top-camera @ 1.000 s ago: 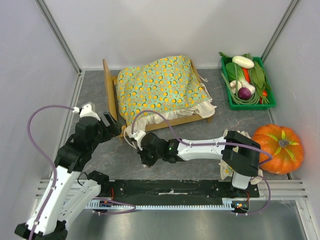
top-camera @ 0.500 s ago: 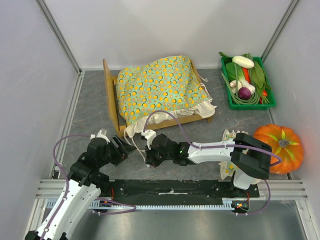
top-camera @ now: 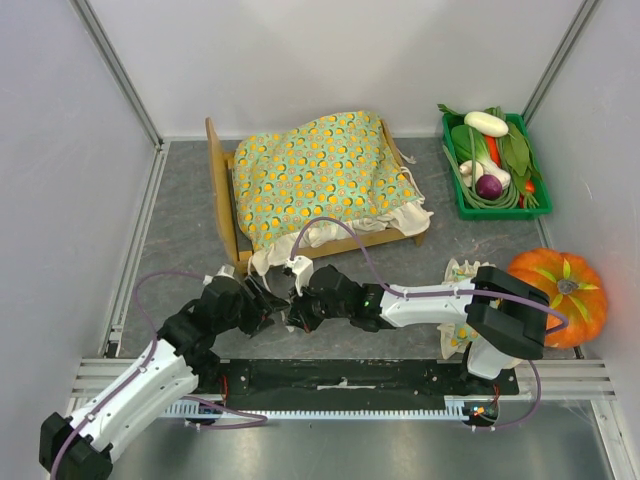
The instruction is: Set up the pet bed
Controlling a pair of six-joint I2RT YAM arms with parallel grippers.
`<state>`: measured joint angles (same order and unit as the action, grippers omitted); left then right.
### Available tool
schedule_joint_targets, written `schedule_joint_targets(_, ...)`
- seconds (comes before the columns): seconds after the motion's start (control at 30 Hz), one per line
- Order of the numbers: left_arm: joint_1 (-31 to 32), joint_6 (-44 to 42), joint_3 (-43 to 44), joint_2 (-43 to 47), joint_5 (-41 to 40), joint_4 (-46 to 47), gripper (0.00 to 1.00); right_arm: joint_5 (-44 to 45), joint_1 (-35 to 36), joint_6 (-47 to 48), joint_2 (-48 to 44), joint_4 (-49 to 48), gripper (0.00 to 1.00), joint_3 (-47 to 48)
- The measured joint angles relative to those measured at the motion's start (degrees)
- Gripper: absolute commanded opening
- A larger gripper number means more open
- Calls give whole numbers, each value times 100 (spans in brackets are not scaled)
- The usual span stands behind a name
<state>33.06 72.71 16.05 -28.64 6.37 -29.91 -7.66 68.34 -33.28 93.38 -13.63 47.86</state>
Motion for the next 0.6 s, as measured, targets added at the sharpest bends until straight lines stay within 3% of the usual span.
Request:
schedule_joint_targets(0.27,337,514,-262,-208,-245,444,47,-9,-33,-20,-44,-153,0,-116)
schedule_joint_targets(0.6,413,684,-313,-332,-275,885,44,-4,-33,-72,-46,-262,0,-136)
